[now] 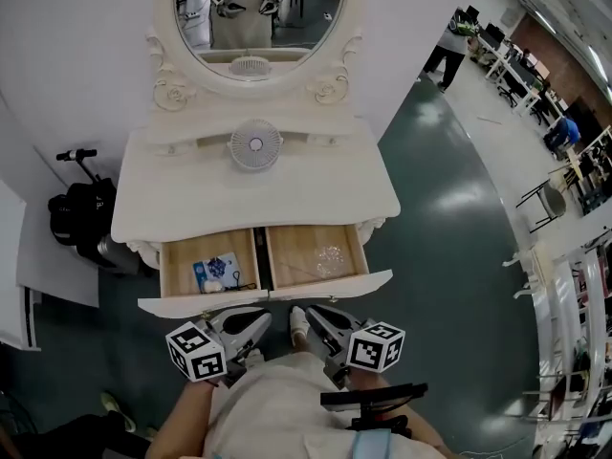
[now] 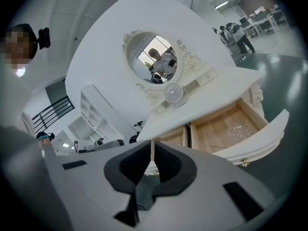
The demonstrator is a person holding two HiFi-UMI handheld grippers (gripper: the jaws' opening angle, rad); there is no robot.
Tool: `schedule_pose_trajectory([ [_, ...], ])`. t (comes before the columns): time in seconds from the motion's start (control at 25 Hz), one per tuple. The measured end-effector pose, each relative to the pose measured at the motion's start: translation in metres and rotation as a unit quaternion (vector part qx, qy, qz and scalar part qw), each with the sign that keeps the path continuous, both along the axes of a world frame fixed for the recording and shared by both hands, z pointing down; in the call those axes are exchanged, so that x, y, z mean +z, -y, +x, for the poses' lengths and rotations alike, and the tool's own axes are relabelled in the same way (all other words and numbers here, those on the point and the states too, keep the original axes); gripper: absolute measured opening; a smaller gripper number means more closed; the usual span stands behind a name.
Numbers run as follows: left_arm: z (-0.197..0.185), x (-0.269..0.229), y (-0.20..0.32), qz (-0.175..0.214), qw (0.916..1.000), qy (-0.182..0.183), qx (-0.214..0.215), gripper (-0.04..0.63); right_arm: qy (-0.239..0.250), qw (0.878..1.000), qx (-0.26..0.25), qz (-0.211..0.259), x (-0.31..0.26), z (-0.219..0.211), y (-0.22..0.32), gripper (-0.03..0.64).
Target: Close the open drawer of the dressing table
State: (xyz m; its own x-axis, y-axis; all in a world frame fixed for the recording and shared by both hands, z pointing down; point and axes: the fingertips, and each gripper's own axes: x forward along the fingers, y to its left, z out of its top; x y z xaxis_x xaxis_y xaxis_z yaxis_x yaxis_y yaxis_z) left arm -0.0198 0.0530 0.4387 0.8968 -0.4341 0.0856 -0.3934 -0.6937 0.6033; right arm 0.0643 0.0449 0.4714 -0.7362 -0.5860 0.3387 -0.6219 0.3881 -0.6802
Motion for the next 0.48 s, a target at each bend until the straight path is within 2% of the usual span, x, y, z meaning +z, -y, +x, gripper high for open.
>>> schedule_pose_trajectory([
  [0.12,0.006,0.008,0.004,-0.009,0.9999,0.002,0.006,0.005,0.012,1.000,0.018,-0.021,0.015,0.010,0.007,0.018],
  [0.32,0.013,0.018,-0.001,-0.023,0.9996,0.008,0.015,0.005,0.062,0.992,0.068,-0.083,0.052,0.030,0.017,0.021],
  [0.48,0.012,0.028,-0.005,-0.035,0.9990,0.017,0.020,0.005,0.077,0.986,0.092,-0.113,0.070,0.038,0.025,0.068],
])
